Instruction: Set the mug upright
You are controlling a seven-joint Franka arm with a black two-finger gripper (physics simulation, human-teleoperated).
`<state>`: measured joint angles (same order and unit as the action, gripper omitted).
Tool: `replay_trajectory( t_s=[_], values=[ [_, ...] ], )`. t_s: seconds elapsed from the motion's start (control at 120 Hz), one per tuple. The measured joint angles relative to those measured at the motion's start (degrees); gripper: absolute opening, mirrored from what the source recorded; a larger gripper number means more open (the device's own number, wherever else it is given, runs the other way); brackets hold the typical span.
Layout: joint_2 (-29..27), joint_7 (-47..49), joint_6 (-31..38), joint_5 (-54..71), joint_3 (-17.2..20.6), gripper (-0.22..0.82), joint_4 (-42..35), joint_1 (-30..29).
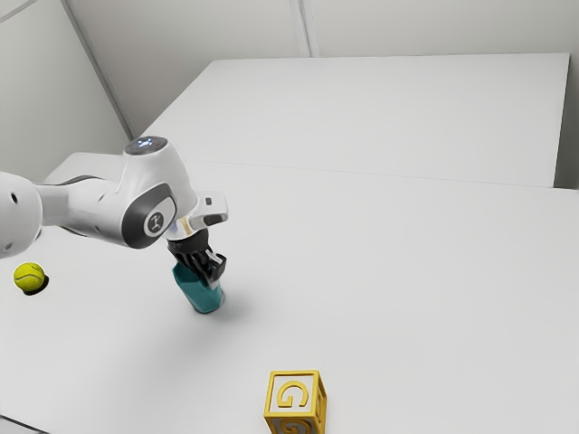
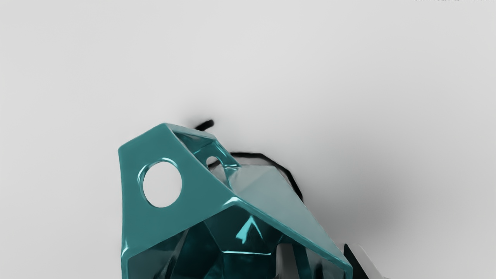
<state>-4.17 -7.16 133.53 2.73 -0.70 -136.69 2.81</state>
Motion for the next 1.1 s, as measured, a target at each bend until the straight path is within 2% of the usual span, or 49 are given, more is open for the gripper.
replay_trajectory(
  t_s=[0.375,0.5,0.675,1.1],
  values=[
    [-2.07,0.33,0.09,-0.08,0.0,0.4,0.17,0.09],
    [-3.24,0.35,-0.06,-0.23,0.0,0.48,0.26,0.09],
    [-4.9,0.36,-1.77,-1.33,0.0,0.54,1.76,0.72],
    [-1.23,1.86,-17.15,-4.35,2.59,0.58,16.52,-0.18]
  ],
)
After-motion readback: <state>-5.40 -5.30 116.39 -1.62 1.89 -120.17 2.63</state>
